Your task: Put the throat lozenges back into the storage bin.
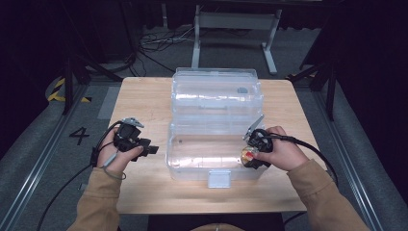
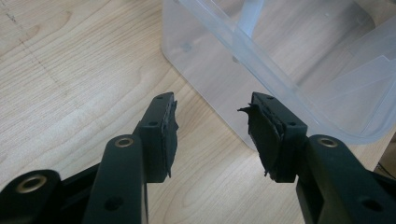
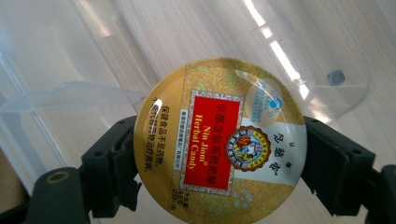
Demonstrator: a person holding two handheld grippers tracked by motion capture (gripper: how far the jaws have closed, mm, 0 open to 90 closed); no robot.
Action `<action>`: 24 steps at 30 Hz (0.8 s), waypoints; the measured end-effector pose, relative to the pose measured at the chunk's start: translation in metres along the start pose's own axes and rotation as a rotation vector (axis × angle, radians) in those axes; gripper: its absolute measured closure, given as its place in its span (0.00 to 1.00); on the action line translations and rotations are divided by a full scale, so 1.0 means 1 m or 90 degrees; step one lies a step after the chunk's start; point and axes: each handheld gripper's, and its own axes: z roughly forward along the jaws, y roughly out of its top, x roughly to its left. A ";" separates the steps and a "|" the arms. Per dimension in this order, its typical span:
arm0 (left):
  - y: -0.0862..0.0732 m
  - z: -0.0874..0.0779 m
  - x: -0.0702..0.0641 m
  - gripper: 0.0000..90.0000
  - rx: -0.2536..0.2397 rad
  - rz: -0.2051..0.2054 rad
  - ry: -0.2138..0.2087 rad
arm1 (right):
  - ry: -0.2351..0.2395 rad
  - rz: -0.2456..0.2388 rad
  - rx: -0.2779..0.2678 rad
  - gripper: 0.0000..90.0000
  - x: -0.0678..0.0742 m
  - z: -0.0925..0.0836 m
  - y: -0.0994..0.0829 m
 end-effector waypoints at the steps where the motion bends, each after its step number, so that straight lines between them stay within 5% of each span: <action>1: 0.000 0.000 0.000 0.58 0.000 0.000 0.000 | -0.001 0.002 -0.002 0.22 0.000 0.001 0.000; 14: 0.000 0.000 0.000 0.58 0.001 0.002 0.000 | -0.016 0.063 0.000 0.22 0.005 0.007 0.001; 24: 0.000 0.001 0.000 0.58 0.001 -0.002 0.000 | -0.032 0.077 0.001 0.22 0.006 0.009 0.003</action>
